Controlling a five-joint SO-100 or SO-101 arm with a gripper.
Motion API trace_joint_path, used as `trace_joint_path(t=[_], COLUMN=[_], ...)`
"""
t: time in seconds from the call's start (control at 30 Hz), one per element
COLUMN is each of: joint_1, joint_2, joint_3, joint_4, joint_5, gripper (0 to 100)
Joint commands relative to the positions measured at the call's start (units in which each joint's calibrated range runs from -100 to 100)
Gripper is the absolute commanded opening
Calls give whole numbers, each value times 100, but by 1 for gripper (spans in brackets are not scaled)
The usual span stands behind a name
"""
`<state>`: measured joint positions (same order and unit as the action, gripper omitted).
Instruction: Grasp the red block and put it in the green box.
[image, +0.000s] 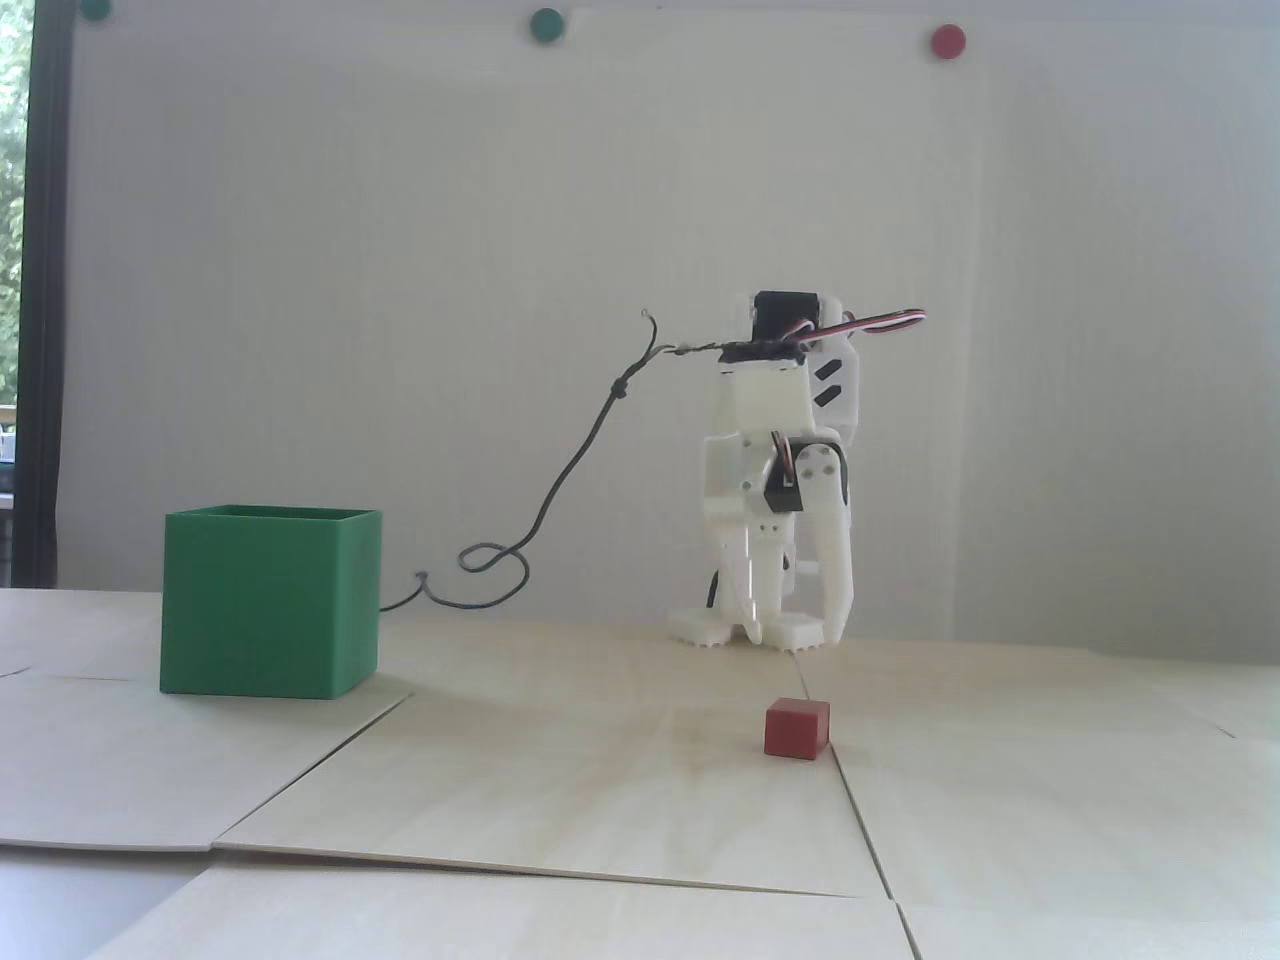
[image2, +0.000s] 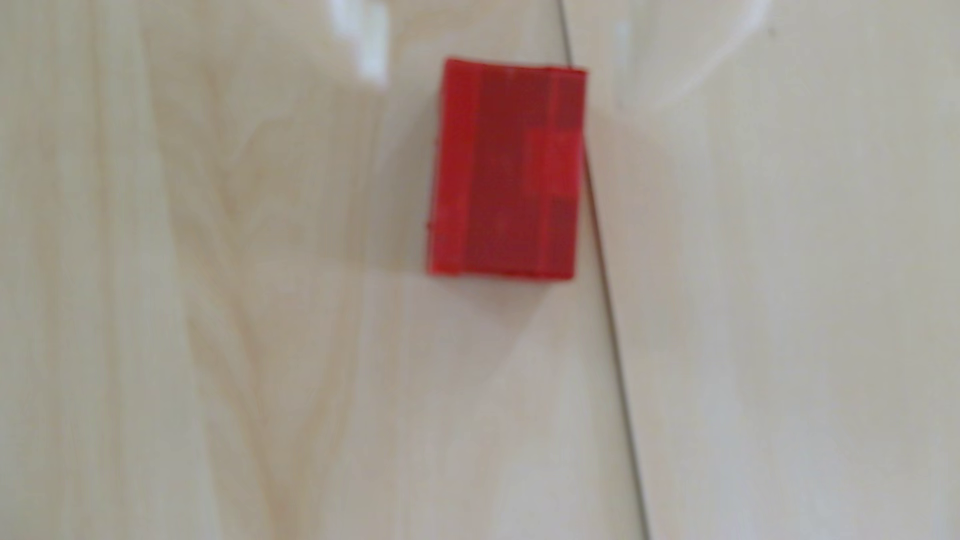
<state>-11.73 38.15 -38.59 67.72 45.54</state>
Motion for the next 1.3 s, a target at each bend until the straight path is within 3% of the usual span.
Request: trace_joint_path(t=[0.0, 0.37, 0.77, 0.9, 1.27], joint_1=[27, 51, 59, 83, 100], joint_2=[-68, 800, 879, 879, 1211], joint_3=[-560, -2246, -2264, -2255, -2317], joint_4=[49, 732, 724, 724, 724], joint_5=[-10, -10, -5, 6, 1], gripper=[16, 16, 16, 25, 25])
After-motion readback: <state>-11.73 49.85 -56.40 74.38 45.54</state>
